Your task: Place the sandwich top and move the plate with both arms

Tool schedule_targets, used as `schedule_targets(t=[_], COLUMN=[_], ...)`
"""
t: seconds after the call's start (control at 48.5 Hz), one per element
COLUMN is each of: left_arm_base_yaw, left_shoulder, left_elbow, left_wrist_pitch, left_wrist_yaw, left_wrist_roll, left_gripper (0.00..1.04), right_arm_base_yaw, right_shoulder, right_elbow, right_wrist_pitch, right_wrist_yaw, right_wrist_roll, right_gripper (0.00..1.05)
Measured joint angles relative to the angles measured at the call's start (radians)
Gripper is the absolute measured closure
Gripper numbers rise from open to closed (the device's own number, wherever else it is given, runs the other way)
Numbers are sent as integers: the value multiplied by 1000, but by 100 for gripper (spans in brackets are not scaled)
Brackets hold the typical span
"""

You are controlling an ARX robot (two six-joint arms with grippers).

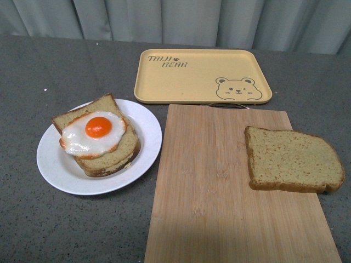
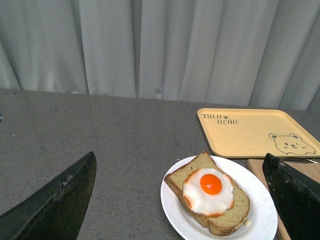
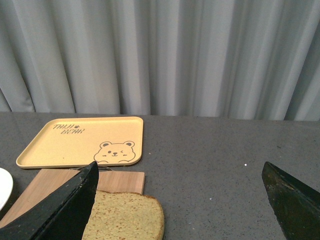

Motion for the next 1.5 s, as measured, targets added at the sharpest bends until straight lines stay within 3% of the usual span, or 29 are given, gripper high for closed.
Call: schedule_targets(t=[1.504], left_arm_base_yaw=[0], left_shoulder=[0], left_elbow=[0], left_wrist_pitch=[0], left_wrist_yaw=[0], left_wrist_roll=[0], left_gripper=[7], right_arm_base_yaw=[0], right_shoulder=[0], right_elbow=[0], right_wrist_pitch=[0], right_wrist_yaw=[0], right_wrist_roll=[0], right_gripper=[9])
